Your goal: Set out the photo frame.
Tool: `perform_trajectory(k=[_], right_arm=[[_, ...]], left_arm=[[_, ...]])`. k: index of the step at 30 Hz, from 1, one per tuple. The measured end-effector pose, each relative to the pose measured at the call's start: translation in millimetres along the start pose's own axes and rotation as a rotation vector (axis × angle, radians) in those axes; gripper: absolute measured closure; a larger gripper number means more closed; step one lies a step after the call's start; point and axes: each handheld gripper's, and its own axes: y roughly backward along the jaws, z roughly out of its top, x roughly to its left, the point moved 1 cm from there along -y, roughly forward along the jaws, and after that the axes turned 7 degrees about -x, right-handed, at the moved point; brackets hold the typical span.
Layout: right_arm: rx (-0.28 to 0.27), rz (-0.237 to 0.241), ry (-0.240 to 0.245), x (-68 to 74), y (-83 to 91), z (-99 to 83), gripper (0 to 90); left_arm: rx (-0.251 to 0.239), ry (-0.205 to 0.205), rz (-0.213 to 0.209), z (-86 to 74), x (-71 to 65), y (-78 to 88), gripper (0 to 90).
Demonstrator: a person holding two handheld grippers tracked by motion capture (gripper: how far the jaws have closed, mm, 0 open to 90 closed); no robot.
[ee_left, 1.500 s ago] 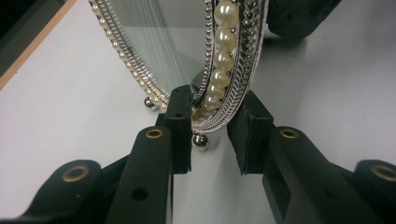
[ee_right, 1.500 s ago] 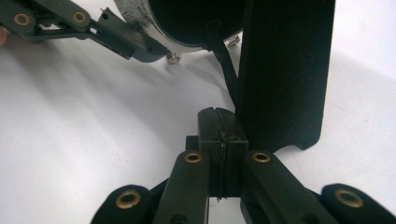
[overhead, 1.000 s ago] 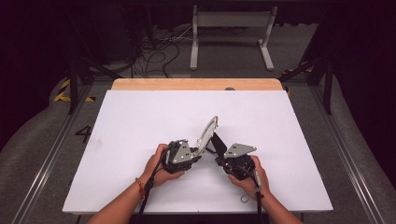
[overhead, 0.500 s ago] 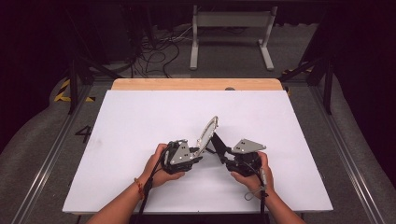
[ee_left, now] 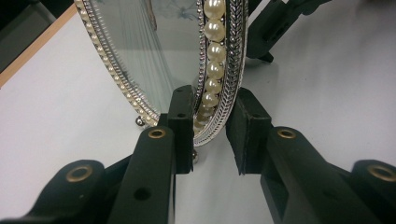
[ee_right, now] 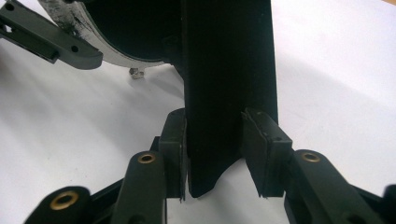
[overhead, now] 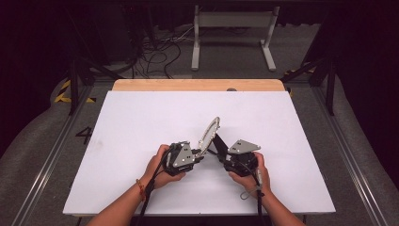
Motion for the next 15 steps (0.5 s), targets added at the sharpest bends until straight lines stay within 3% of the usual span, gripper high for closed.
perform_trajectory(k=[15], right_arm=[[-0.008, 0.029, 0.004, -13.5, -1.3, -0.7, 65.9]], left_arm=[[-0.021, 0.048, -0.013, 4.6, -6.4, -6.4, 70.8]])
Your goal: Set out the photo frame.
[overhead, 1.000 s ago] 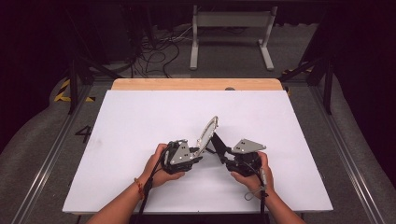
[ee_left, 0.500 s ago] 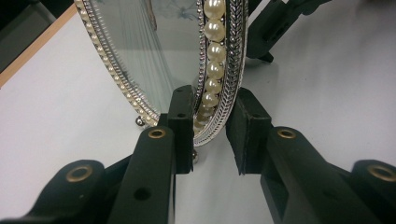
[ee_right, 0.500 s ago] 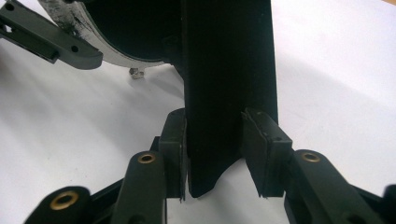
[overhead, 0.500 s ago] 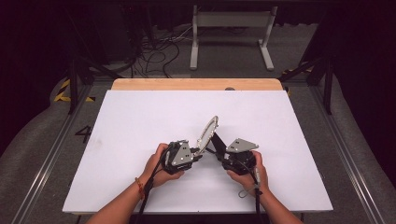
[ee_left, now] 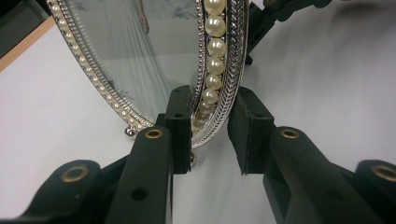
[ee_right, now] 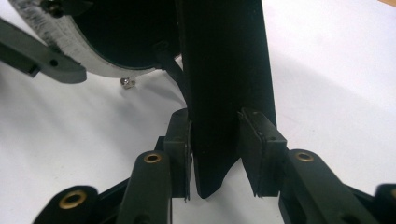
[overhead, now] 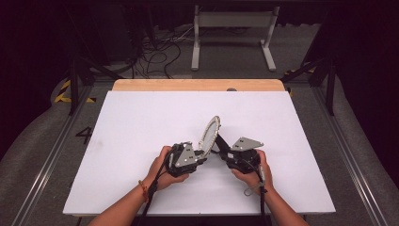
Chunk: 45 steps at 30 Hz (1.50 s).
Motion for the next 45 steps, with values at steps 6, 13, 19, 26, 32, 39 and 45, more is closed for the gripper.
perform_trajectory(k=[6, 13, 19, 26, 32, 39, 45], right_arm=[[-0.010, -0.003, -0.023, -4.1, -0.9, -0.5, 56.5], [-0.041, 0.011, -0.042, -3.8, -1.0, 6.6, 47.4], [-0.046, 0.006, -0.044, -1.6, -6.5, 11.9, 47.6], [-0.064, 0.048, -0.003, 4.0, 15.0, 8.9, 62.6], [-0.088, 0.041, -0.011, 4.3, 27.4, 10.3, 81.7], [-0.067, 0.117, 0.038, 13.6, 24.8, 8.1, 90.0], [-0.041, 0.107, 0.046, 18.3, 12.6, 4.0, 90.0]], left_arm=[[-0.009, 0.016, -0.010, -1.1, 0.6, -0.2, 69.9], [0.004, 0.019, -0.101, -3.5, 10.9, 15.1, 64.1], [0.010, 0.066, -0.068, -12.8, 24.6, 27.3, 67.2], [0.014, 0.104, -0.027, -15.2, 35.7, 29.2, 89.7], [0.002, 0.229, 0.038, -19.3, 60.1, 13.6, 88.5], [0.015, 0.299, 0.053, -26.0, 85.8, -10.1, 89.7], [0.041, 0.323, 0.037, -25.5, 91.0, -27.9, 89.8]])
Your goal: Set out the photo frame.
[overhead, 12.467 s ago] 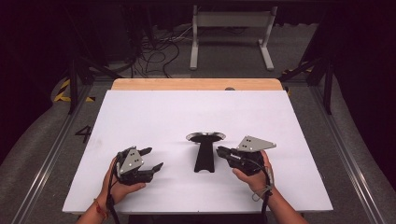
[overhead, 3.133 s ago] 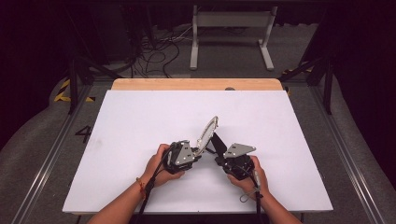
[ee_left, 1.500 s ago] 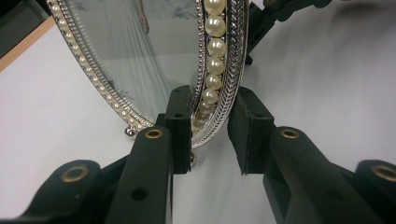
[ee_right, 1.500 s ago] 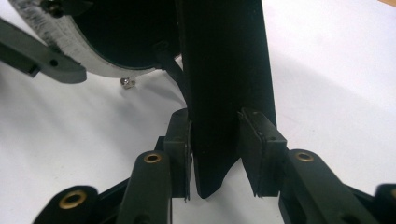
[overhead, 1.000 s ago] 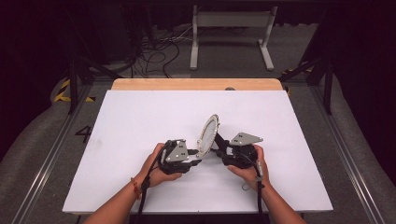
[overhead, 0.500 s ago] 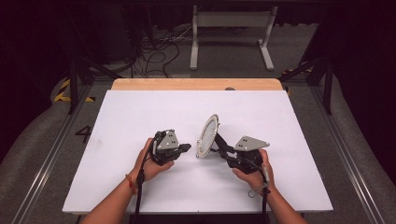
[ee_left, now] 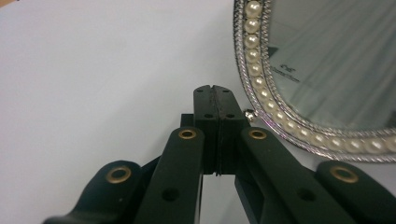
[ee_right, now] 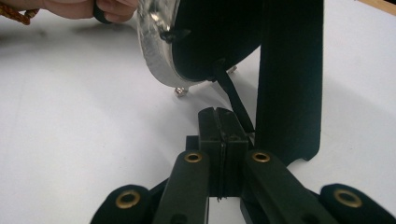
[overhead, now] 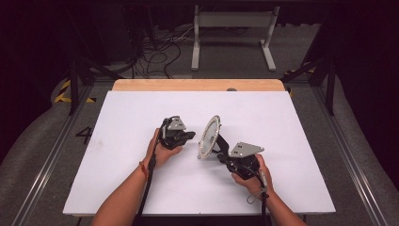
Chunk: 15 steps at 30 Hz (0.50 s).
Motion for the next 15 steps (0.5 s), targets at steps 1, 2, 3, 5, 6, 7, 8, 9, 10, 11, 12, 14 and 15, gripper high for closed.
perform_trajectory(k=[1, 2, 3, 5, 6, 7, 8, 9, 10, 11, 12, 14, 15], right_arm=[[0.008, -0.006, 0.001, 0.8, -3.3, -1.3, 90.0], [0.016, -0.020, 0.002, 1.3, -5.5, -2.1, 90.0], [0.025, -0.042, -0.006, 1.3, -8.7, -3.2, 90.0], [0.029, -0.048, -0.006, 1.1, -9.5, -3.5, 90.0], [0.031, -0.055, -0.006, 0.9, -10.0, -3.9, 90.0], [0.036, -0.061, -0.007, -0.2, -10.3, -4.7, 90.0], [0.037, -0.067, -0.010, -1.6, -10.2, -5.5, 90.0], [0.038, -0.072, -0.014, -3.0, -9.8, -6.2, 90.0], [0.038, -0.074, -0.018, -4.8, -9.5, -7.0, 90.0], [0.039, -0.068, -0.023, -5.4, -9.2, -7.4, 90.0], [0.039, -0.067, -0.023, -5.9, -9.2, -7.5, 90.0], [0.043, -0.072, -0.012, -5.6, -9.5, -7.2, 90.0], [0.044, -0.072, -0.013, -5.4, -9.8, -7.2, 90.0]], left_arm=[[0.000, -0.007, 0.004, 1.9, 0.3, -1.9, 89.8], [0.003, -0.013, 0.011, 2.8, -0.2, -3.6, 89.8], [0.014, -0.021, 0.018, 3.1, -0.9, -7.0, 89.8], [0.031, -0.026, 0.031, 2.0, -1.0, -11.6, 89.9], [0.048, -0.023, 0.044, 0.0, -0.4, -16.2, 89.9], [0.057, -0.009, 0.042, -1.9, -0.2, -19.2, 89.9], [0.059, -0.006, 0.049, -1.6, -0.1, -20.2, 89.8], [0.044, -0.009, 0.050, -0.8, 0.3, -20.0, 89.8], [0.043, -0.007, 0.049, -0.4, 0.3, -20.0, 89.8], [0.047, -0.011, 0.048, -0.3, 0.1, -20.4, 89.8], [0.062, -0.013, 0.044, -0.6, -0.8, -21.2, 89.8], [0.068, -0.024, 0.037, -0.2, -1.6, -22.2, 89.8], [0.066, -0.012, 0.019, 0.6, -1.6, -22.8, 89.8]])
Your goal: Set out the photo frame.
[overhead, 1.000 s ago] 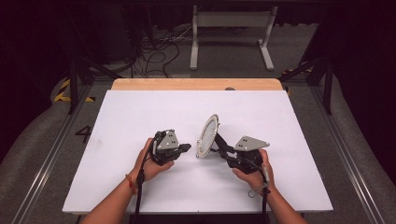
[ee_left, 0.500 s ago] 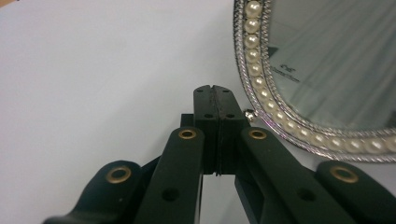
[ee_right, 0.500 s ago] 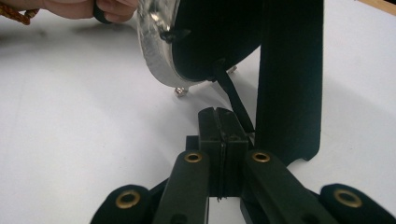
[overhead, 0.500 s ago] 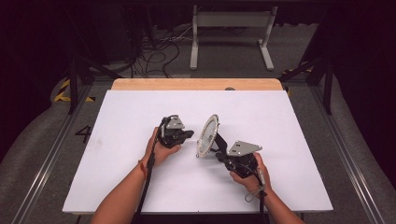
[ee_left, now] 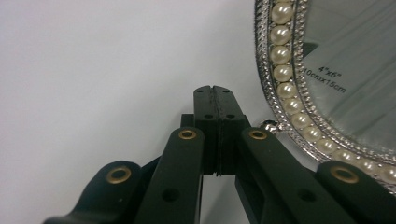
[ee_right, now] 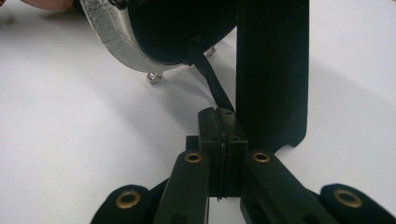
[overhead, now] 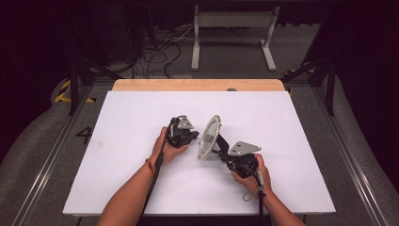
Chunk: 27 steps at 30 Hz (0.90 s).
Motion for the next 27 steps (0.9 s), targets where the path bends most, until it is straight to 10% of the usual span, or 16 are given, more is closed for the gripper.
perform_trajectory(k=[22, 27], right_arm=[[0.009, -0.028, -0.015, -13.3, 2.2, -3.7, 90.0], [0.014, -0.026, -0.015, -14.3, 1.7, -3.6, 90.0]], left_arm=[[0.039, 0.025, -0.078, 3.3, 1.5, -7.0, 85.8], [0.053, -0.020, -0.097, 2.8, 0.4, -4.0, 85.8]])
